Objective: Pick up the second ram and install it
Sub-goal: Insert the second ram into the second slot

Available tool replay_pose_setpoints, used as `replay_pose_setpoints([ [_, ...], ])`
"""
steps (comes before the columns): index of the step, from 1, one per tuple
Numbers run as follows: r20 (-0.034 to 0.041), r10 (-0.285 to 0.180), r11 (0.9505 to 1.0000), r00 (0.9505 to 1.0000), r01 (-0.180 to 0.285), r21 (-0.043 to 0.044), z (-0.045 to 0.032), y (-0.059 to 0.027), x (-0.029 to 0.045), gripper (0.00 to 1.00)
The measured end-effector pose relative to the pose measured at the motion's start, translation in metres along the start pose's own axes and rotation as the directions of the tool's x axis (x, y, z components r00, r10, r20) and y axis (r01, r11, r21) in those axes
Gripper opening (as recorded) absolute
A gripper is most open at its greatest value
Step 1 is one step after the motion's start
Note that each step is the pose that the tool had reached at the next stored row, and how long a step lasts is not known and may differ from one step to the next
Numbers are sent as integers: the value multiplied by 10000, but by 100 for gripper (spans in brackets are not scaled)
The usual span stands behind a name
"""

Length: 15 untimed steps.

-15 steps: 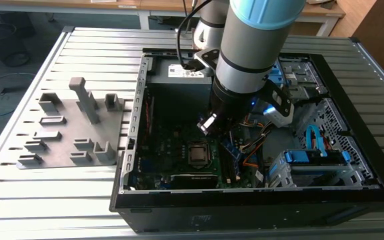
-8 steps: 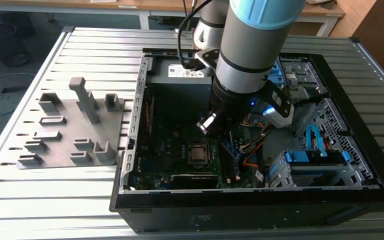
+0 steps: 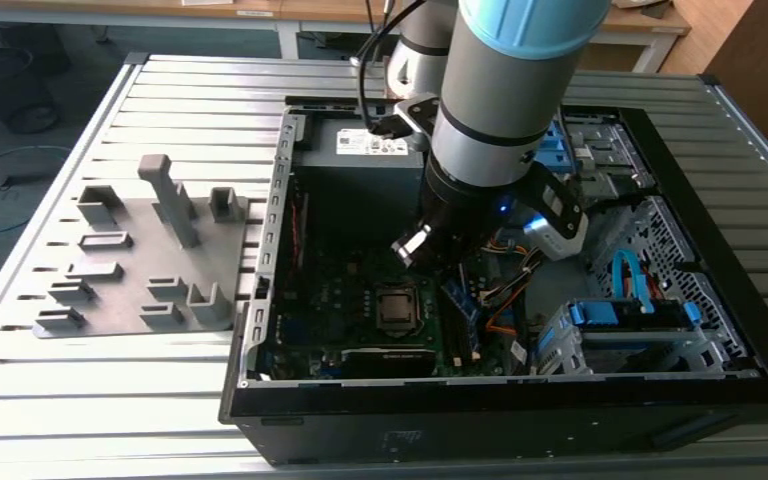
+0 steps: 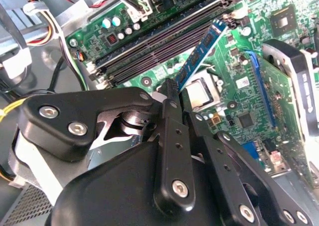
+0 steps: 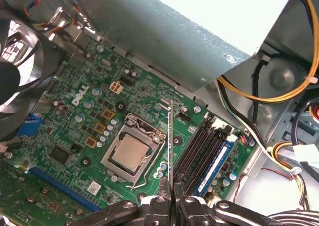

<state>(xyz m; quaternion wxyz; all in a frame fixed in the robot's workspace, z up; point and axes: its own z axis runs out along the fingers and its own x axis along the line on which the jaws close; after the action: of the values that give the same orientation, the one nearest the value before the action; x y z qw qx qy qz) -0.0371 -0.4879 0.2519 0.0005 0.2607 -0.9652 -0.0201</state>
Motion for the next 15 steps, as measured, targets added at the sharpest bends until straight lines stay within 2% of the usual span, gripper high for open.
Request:
replay_pose_setpoints([
  [15,18,821,9966,9966,-821,33,0,0,0,14],
])
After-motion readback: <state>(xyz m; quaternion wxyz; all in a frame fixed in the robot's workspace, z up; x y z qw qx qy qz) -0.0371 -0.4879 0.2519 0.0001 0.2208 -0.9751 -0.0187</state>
